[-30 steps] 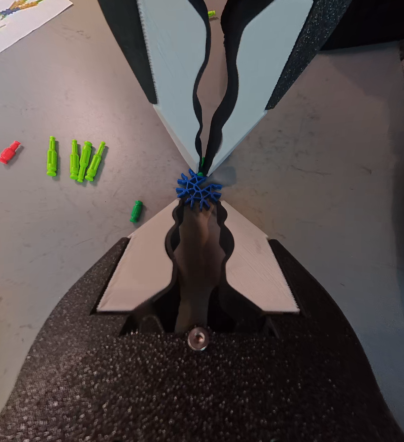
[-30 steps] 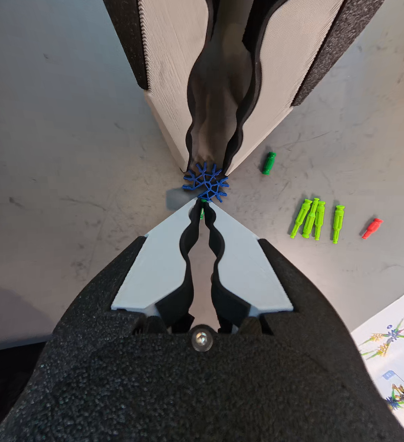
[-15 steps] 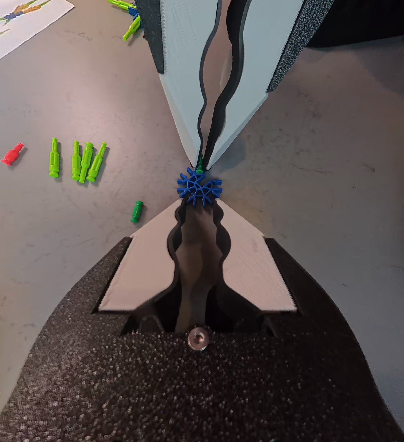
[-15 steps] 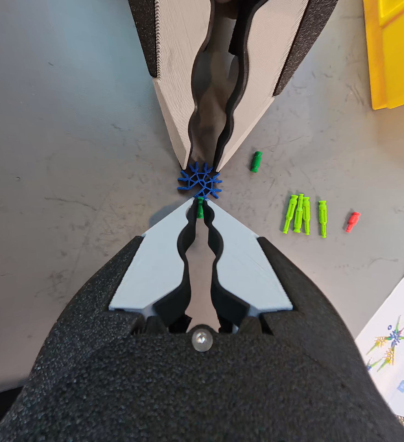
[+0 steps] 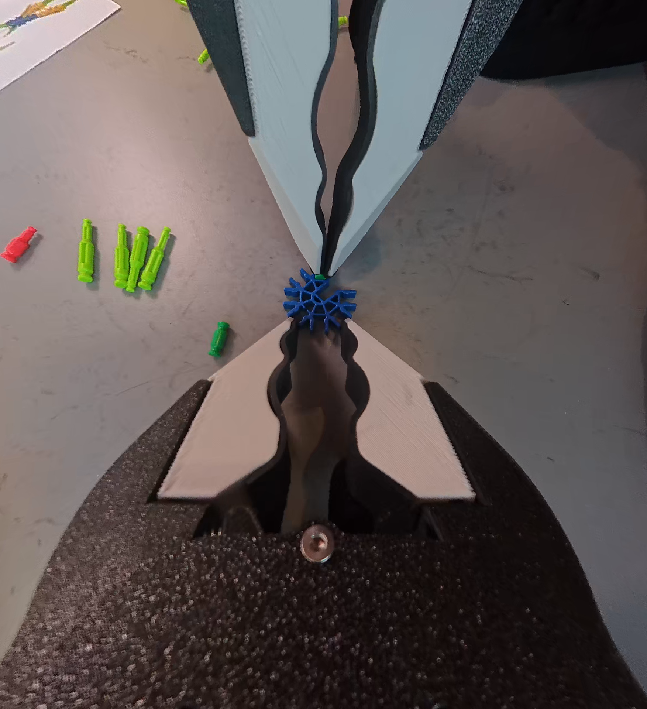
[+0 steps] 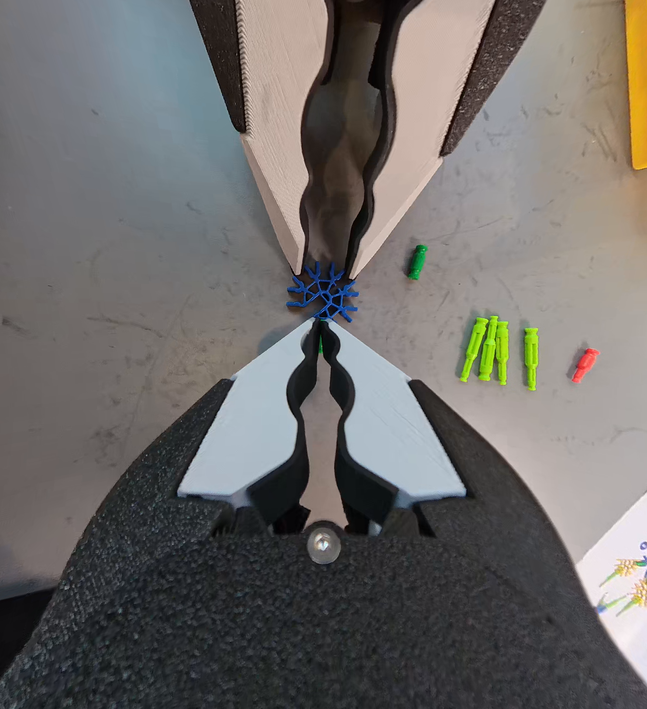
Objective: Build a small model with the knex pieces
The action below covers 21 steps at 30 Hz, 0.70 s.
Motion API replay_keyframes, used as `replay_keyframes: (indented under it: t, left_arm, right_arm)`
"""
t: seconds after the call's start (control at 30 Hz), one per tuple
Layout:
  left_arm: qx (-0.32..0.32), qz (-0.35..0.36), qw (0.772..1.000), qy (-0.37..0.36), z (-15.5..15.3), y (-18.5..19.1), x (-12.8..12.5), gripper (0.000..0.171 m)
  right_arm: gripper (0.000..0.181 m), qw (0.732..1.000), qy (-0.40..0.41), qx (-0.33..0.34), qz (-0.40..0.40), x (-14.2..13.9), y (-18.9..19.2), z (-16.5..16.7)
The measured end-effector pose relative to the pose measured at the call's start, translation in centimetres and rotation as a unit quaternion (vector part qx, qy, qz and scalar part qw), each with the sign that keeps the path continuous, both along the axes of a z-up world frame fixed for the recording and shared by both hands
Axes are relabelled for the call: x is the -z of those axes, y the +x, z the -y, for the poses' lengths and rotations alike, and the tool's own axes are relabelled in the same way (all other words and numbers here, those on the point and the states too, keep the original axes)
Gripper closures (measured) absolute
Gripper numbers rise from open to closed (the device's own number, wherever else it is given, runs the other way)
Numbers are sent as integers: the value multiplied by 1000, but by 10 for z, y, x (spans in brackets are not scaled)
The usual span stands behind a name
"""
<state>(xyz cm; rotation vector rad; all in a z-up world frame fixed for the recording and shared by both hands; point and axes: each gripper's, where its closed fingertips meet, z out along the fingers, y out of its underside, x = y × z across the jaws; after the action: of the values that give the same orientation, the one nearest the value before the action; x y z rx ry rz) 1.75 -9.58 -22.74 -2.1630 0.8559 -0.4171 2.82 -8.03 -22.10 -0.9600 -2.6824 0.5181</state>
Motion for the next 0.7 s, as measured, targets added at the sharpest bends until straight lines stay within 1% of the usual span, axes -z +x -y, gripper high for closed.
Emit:
replay_keyframes:
  t: [0.13,0.23,0.33,0.47,0.53,0.6,0.63,0.7]
  left_arm:
    - [0,3,1000,-2,0,0,0,150]
    - [1,2,1000,-1,0,0,0,150]
    - [1,1,1000,-1,1,0,0,150]
    - [-1,2,1000,-3,1,0,0,149]
    - [-4,3,1000,-7,1,0,0,149]
    - [-9,2,1000,-15,2,-2,0,147]
    - [-12,3,1000,-18,1,-6,-1,142]
    - [-22,27,999,-19,0,-13,-9,141]
  right_arm:
    - [181,998,36,-24,34,2,1,1]
    - [181,998,8,-14,68,3,2,3]
    - [181,997,-21,-1,70,3,2,4]
    - [181,997,-68,33,16,1,1,1]
    - [173,993,-106,59,-8,-5,1,2]
    - [170,985,-143,92,-37,-14,-2,1]
    - [170,982,-147,104,-54,-16,-2,-1]
    - [169,980,-144,117,-78,-15,2,-3]
